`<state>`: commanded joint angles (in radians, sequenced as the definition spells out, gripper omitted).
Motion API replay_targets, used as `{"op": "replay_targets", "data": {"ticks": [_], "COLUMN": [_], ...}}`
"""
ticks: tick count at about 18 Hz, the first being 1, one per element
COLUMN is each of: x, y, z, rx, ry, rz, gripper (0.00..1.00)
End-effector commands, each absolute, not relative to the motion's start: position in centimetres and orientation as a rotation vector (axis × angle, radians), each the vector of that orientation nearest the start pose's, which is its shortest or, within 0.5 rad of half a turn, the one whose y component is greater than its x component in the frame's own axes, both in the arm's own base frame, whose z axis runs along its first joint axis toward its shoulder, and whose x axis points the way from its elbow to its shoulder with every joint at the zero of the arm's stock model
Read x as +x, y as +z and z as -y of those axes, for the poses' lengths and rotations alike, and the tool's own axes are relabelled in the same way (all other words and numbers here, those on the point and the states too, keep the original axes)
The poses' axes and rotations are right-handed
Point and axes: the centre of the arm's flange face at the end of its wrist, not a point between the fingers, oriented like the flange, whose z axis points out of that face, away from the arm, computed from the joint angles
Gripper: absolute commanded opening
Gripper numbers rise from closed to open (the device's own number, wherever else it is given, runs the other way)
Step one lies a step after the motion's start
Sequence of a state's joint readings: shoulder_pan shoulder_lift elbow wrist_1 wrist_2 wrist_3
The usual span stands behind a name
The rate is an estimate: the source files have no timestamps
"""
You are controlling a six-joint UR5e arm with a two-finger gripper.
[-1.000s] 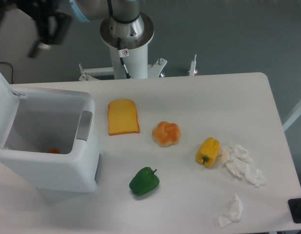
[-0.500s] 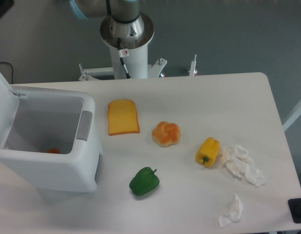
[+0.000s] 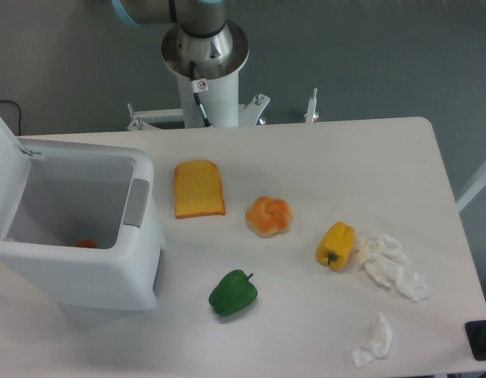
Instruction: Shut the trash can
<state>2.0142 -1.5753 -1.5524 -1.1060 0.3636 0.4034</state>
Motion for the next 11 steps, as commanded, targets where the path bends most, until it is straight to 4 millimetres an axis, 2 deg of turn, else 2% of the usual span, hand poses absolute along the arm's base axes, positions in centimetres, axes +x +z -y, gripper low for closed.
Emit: {"op": "replay_targets", "data": {"ticks": [3,6,11], "x": [-1.09,-1.10,-1.82], "y": [59.94,60.03,59.45], "z": [-55.40,-55.36,-55.34], "rx": [-2.037,-2.041,-2.139], "ry": [-1.077,-1.068,-0.962], "rz": [-0.292,-0.292,-0.232], "gripper": [1.00,1.00,1.00]}}
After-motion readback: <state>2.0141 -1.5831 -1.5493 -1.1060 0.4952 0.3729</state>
